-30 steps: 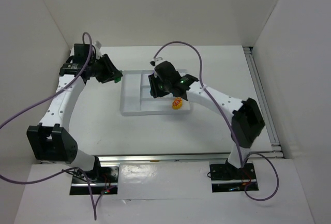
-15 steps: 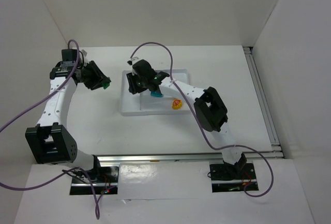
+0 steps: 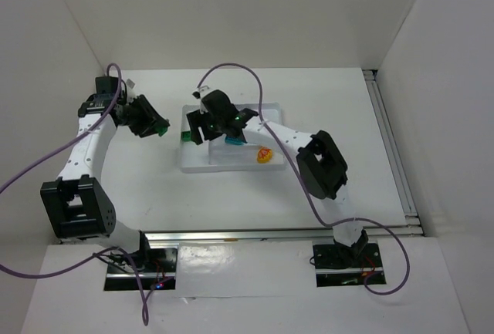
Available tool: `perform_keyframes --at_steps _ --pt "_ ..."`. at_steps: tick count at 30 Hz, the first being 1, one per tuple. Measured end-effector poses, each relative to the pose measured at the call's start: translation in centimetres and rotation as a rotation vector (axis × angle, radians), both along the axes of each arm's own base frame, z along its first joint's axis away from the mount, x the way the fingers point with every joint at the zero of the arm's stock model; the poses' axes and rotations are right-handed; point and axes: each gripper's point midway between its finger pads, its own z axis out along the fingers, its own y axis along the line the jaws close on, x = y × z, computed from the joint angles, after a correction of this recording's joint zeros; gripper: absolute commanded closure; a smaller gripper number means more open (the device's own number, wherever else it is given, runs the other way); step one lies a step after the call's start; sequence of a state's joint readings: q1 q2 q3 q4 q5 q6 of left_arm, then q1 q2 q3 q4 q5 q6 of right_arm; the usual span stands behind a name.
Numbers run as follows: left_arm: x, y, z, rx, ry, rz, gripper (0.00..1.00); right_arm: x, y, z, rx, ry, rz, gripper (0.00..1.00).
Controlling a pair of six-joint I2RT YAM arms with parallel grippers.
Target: Sort the legos into containers by color
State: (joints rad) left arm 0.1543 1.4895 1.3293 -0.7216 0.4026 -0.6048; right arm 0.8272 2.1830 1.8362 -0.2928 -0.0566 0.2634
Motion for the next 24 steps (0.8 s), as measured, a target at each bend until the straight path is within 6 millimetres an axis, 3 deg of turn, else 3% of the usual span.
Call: perform_keyframes --at_steps 3,6,8,12,24 --pt "0.3 0.0 -0.3 -0.004 0.002 -0.004 1.0 -1.9 -1.4 1.8 0.02 0.007 0.017 0.26" --pt "0.8 -0.4 0.0 -0.013 -0.026 -0.022 1.0 -3.7 -2.1 5.5 0.089 -0.008 0.044 0.24" --pt "1.2 -1.0 0.5 -0.032 -0.057 -0.053 1.0 -4.4 -2.0 8.1 0.15 -0.033 0.066 0.14" --pt "1.6 -2.7 0.6 -0.102 -0.086 -0.141 1.0 -5.6 -1.6 11.4 0.227 -0.073 0.116 0.12" --pt "2.9 -9.1 1.2 -0.108 -0.168 -0.228 1.0 -6.0 -0.1 13.5 0.372 0.056 0.048 0.31"
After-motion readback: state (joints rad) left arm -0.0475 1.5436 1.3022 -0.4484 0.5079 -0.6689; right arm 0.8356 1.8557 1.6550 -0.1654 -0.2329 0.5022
